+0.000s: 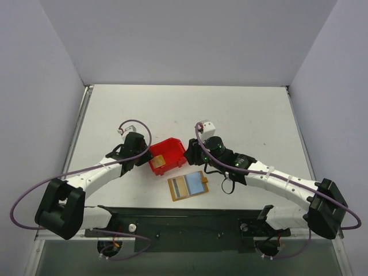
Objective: Put the credit cards into the card holder
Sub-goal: Pick up the credit card from the storage box.
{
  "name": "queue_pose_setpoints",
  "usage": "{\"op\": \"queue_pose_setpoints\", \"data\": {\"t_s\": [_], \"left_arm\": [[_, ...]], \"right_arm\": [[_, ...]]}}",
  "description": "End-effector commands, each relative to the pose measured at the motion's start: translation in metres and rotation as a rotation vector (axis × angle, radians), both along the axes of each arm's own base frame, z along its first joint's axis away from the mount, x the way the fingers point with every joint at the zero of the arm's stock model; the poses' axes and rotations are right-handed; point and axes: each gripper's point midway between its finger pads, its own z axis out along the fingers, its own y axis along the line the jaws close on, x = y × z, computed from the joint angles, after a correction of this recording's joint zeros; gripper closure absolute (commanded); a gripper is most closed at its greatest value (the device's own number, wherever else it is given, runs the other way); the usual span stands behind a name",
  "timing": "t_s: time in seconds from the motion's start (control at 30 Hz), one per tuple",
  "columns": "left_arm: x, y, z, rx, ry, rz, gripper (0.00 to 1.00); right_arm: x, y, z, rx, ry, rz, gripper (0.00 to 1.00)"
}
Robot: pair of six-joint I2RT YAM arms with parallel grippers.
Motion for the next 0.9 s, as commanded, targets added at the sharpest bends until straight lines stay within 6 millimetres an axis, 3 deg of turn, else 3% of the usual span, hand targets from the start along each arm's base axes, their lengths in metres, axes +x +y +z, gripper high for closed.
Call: {"op": "queue_pose_setpoints", "data": {"t_s": [0.0,0.2,0.3,0.5,0.57,0.6,0.63,0.67,0.7,0.73,0.87], "left_arm": [[0.014,-0.019,0.017,-0.064,-0.059,-0.069,0.57],[0.014,-0.014,0.012,-0.036,-0.057,-0.061,0.8],[0.015,-0.012,0.011,-0.026,-0.059,-0.06,1.0],[0.012,-0.011,0.017,-0.051,-0.12,-0.039,1.0],[0.008,-0.009,0.03,-0.055,-0.197,-0.014,1.0],[0.006,-0.014,0.048,-0.084,-0.276,-0.015,1.0],[0.008,-0.005,0.055,-0.053,-0.319,0.034,1.0],[-0.002,-0.013,0.069,-0.069,-0.374,0.013,1.0],[-0.002,-0.003,0.079,-0.036,-0.426,0.071,1.0],[-0.011,-0.012,0.093,-0.061,-0.481,0.048,1.0],[-0.031,-0.004,0.123,-0.084,-0.662,0.112,1.0]], "right_arm": [[0.006,-0.011,0.007,0.028,-0.006,-0.051,0.61],[0.006,-0.012,0.007,0.03,0.001,-0.05,0.61],[0.006,-0.011,0.008,0.03,0.002,-0.045,0.61],[-0.003,0.002,0.02,0.059,0.005,0.049,0.61],[-0.007,0.008,0.025,0.071,0.009,0.087,0.61],[-0.009,0.011,0.027,0.08,0.011,0.107,0.61],[-0.01,0.014,0.03,0.088,0.009,0.117,0.61],[-0.011,0.016,0.032,0.095,0.008,0.131,0.61],[-0.012,0.019,0.037,0.102,0.003,0.139,0.61],[-0.013,0.021,0.039,0.108,0.003,0.148,0.61],[-0.021,0.036,0.052,0.136,-0.001,0.221,0.61]]}}
